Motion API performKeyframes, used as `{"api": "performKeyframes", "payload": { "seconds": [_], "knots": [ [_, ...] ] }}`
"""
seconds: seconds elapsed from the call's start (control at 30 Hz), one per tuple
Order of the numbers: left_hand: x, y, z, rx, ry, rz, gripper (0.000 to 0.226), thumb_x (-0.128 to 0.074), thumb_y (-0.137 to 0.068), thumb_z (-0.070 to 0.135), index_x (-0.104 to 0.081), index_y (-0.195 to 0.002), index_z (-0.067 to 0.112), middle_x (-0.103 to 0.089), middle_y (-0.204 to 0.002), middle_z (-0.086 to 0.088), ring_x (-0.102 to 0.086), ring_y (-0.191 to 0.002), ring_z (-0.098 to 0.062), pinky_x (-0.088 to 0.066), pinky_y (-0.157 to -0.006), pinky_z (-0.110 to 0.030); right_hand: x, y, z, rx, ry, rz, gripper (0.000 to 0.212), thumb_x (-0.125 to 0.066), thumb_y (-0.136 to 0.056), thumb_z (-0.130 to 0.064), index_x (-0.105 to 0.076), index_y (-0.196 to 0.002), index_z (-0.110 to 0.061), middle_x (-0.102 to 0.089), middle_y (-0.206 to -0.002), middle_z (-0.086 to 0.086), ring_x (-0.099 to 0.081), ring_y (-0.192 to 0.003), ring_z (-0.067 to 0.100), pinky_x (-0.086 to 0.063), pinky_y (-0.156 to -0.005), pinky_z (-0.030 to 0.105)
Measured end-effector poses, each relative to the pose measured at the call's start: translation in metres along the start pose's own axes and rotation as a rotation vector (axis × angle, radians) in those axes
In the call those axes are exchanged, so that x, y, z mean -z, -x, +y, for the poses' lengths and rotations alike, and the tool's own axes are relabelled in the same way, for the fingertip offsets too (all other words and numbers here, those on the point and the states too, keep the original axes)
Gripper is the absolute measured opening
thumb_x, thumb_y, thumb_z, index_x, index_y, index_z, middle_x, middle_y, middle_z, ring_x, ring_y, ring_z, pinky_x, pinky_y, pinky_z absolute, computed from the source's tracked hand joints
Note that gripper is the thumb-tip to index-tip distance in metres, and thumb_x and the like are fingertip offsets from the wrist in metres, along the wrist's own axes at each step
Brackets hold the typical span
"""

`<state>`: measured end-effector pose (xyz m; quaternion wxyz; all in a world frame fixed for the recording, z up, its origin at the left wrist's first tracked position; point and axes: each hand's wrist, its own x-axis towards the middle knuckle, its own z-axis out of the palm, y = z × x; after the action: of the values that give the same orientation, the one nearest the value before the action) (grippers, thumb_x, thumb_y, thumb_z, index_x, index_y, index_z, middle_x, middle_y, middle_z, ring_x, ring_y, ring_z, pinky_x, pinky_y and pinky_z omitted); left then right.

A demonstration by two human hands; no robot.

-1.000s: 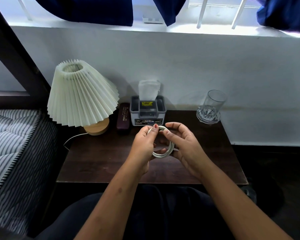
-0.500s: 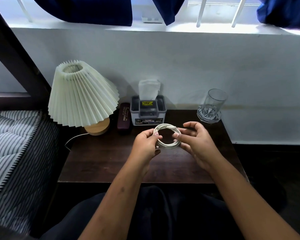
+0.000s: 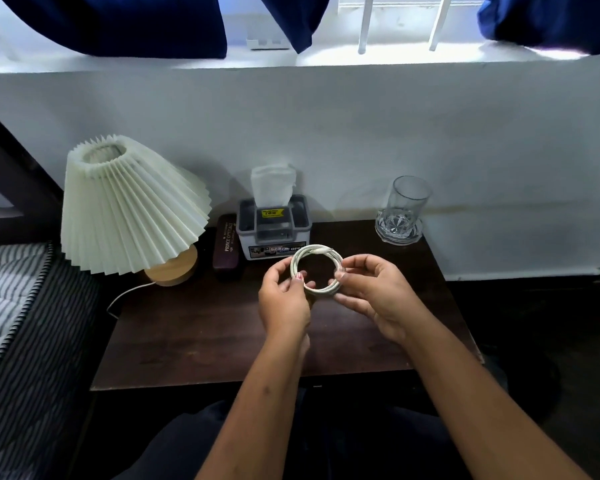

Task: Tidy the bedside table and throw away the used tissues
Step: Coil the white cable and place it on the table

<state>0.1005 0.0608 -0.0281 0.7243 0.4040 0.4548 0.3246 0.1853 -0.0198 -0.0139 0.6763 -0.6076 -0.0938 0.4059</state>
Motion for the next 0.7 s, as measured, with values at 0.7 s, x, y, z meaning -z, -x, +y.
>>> {"api": "performKeyframes", "payload": {
  "seconds": [0.7],
  "knots": [
    [-0.084,-0.122,-0.062,-0.331,-0.692,-0.103,0.043,-0.061,-0.081,0.002,-0.055,-0.121,0.016,-0.067,-0.113,-0.007,-0.061,-0.107,-0.02,-0.043,-0.089,-0.023,0.05,-0.148,0.031,0.211,0.344,0.207,0.043,-0.061,-0.081,0.008,-0.058,-0.122,-0.004,-0.06,-0.126,0.009,-0.057,-0.113,0.014,-0.042,-0.094,0.017]
  ]
}}
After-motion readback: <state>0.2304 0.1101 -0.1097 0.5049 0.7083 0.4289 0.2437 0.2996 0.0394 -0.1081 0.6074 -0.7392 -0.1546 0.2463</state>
